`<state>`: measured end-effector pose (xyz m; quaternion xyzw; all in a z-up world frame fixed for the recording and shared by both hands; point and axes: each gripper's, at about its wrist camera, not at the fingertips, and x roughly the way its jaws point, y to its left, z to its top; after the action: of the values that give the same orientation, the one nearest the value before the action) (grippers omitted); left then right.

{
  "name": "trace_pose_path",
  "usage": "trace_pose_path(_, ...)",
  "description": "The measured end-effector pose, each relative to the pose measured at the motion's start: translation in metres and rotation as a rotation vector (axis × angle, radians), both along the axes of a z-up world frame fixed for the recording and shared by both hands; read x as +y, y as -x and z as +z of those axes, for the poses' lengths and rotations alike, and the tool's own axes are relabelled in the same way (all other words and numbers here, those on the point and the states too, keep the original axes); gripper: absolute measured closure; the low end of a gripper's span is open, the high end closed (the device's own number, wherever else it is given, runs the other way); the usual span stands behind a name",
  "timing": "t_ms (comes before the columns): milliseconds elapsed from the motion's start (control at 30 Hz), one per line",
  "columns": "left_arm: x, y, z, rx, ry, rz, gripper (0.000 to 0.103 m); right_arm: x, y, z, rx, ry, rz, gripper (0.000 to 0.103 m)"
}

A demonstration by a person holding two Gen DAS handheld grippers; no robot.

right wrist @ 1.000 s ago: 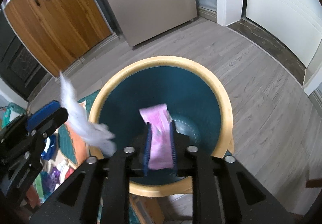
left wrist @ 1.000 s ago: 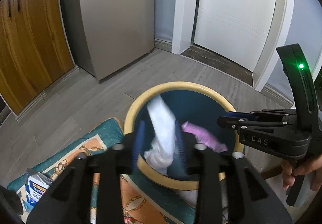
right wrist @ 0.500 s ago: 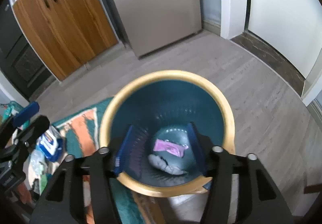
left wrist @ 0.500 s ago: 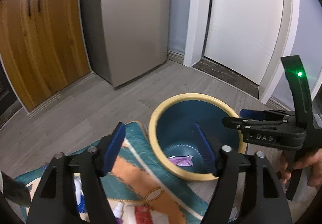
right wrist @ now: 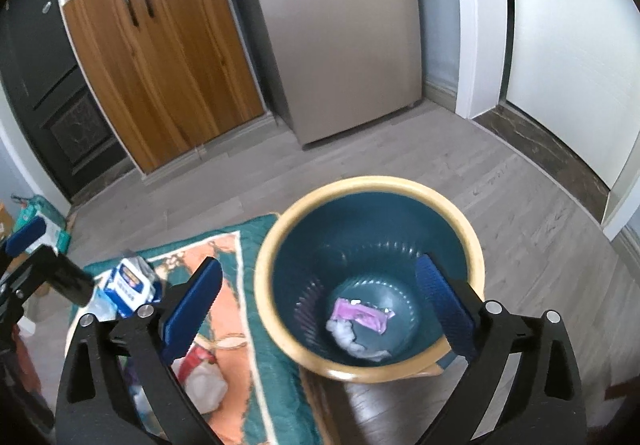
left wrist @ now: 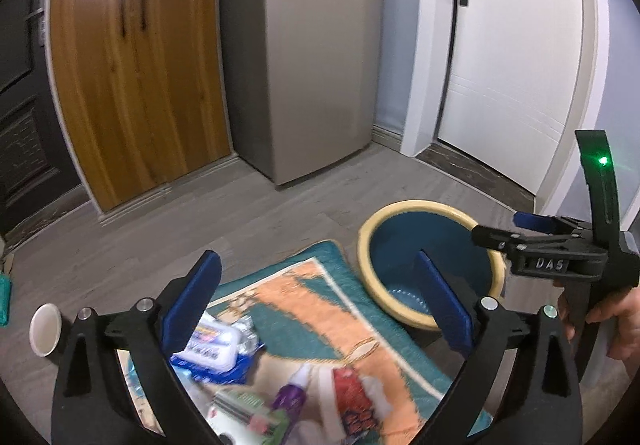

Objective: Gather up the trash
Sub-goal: 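Move both open grippers back over the mat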

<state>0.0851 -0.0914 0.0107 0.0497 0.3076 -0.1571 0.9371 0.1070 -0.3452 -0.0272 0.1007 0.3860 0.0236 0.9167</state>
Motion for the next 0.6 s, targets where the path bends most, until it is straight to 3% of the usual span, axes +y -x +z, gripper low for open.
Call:
trace_pose_path(267,0.058,0.026,0.006,-0.017,-0.005,0.098,0.006,0.031,0.02,0.007,-0.04,0.024,0.017,0.005)
trace_pose_path(600,0.13,0.052,-0.009,0.03,-0.012,0.243,0.006,0.074,0.045,-0.017,-0.011,0.079,0.129,0.005)
